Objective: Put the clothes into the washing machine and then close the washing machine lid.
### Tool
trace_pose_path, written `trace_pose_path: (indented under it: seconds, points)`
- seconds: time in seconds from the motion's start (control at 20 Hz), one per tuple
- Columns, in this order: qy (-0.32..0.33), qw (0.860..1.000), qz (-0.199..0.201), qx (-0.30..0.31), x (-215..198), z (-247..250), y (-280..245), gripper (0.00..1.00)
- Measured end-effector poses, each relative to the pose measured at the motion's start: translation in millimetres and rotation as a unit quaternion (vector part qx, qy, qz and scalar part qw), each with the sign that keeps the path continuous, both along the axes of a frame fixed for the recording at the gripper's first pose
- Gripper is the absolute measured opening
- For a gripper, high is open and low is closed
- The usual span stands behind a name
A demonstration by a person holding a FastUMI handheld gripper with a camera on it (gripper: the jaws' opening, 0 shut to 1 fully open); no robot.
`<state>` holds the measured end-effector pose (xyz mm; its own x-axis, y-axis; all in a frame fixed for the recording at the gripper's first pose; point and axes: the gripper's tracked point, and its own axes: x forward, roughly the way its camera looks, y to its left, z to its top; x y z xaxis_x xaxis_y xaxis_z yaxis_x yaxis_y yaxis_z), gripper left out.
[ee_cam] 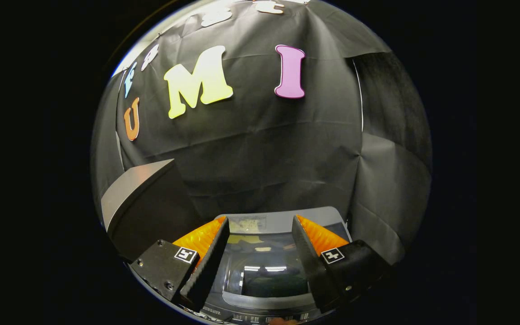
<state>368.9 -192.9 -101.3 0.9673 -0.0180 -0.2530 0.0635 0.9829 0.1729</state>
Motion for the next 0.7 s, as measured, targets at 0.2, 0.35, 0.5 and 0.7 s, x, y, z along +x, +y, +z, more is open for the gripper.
trace_pose_path:
  seconds: [0.2,0.35,0.5,0.7]
  points:
    - [-0.023,0.999,0.007,-0.024,-21,22,14,0.82]
    - [-0.042,0.998,-0.005,-0.044,-44,44,21,0.82]
    - [-0.064,0.997,-0.027,-0.03,-80,71,33,0.82]
    - [-0.093,0.994,-0.061,-0.016,-152,95,55,0.82]
